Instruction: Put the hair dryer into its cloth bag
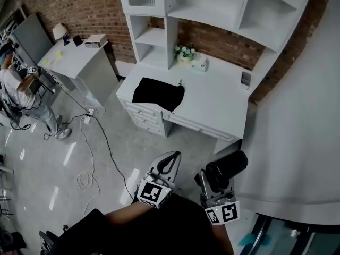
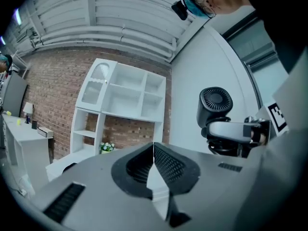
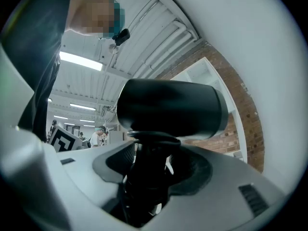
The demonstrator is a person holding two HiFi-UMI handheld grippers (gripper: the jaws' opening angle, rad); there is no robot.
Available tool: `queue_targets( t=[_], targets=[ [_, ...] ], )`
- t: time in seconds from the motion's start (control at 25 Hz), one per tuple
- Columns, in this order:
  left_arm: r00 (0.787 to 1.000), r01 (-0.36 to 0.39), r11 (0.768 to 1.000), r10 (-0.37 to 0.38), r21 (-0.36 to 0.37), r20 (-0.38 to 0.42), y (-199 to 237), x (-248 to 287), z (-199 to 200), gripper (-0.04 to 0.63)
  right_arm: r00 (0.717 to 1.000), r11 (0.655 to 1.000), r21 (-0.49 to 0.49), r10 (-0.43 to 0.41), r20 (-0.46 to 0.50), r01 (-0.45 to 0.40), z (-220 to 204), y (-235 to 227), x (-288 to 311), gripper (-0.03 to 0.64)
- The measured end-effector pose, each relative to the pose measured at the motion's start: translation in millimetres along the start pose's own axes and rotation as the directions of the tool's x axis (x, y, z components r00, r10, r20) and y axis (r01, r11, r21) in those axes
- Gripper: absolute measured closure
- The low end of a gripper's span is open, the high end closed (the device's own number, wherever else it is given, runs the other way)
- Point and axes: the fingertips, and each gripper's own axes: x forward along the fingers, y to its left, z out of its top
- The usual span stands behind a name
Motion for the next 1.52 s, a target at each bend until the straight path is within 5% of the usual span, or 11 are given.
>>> queue_targets(
  t=[0.36, 0.88, 1.52],
  targets=[
    [0.998, -0.042, 0.998, 0.044, 0.041, -0.054, 10, 0, -16, 0.577, 1.0, 0.998, 0.061, -0.006, -0.015, 0.007, -7, -17, -3, 0.374],
    [0.994, -0.059, 0.998, 0.059, -0.004, -0.096, 65, 68, -43, 0.577, 0.997, 0.997, 0.068, -0.021, -0.078, 0.026, -35, -61, 53, 0.376],
    [0.981, -0.131, 0.991, 0.13, 0.006, -0.146, 227, 179, -47, 0.577, 0.987, 1.0, 0.001, -0.021, -0.156, 0.021, -34, -119, 229, 0.376]
  ],
)
